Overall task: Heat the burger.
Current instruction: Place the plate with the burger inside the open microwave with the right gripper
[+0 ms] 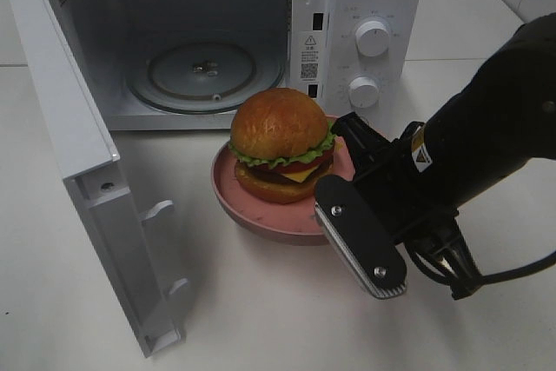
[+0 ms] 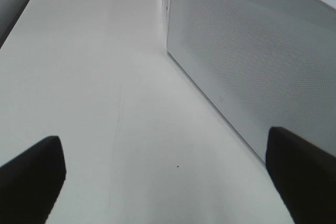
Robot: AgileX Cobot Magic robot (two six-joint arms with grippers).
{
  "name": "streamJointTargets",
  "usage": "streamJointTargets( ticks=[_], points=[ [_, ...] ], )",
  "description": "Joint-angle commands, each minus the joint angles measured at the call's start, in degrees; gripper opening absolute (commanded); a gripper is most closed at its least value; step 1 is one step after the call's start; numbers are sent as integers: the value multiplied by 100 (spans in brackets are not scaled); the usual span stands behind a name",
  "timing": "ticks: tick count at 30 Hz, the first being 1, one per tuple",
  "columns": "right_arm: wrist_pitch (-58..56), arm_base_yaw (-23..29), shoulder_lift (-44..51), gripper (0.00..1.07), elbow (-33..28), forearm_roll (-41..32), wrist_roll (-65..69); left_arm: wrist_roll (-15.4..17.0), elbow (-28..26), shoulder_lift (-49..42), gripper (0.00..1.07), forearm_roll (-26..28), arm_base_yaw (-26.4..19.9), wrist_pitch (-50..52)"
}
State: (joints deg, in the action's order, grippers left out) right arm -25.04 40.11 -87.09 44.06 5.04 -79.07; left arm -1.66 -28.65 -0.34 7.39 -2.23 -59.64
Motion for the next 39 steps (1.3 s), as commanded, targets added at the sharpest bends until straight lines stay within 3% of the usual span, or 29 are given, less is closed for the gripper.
streamJointTargets(
  ticks=[1, 12, 39],
  points=[
    [321, -80, 46, 0, 143, -355, -258, 23, 23, -143, 98, -11, 17, 46],
    [189, -80, 46, 0, 269, -212, -321, 23, 23, -143, 98, -11, 17, 46],
    [-430, -69, -1123, 0, 2240, -722, -521, 23, 23, -143, 98, -6, 17, 46]
  ],
)
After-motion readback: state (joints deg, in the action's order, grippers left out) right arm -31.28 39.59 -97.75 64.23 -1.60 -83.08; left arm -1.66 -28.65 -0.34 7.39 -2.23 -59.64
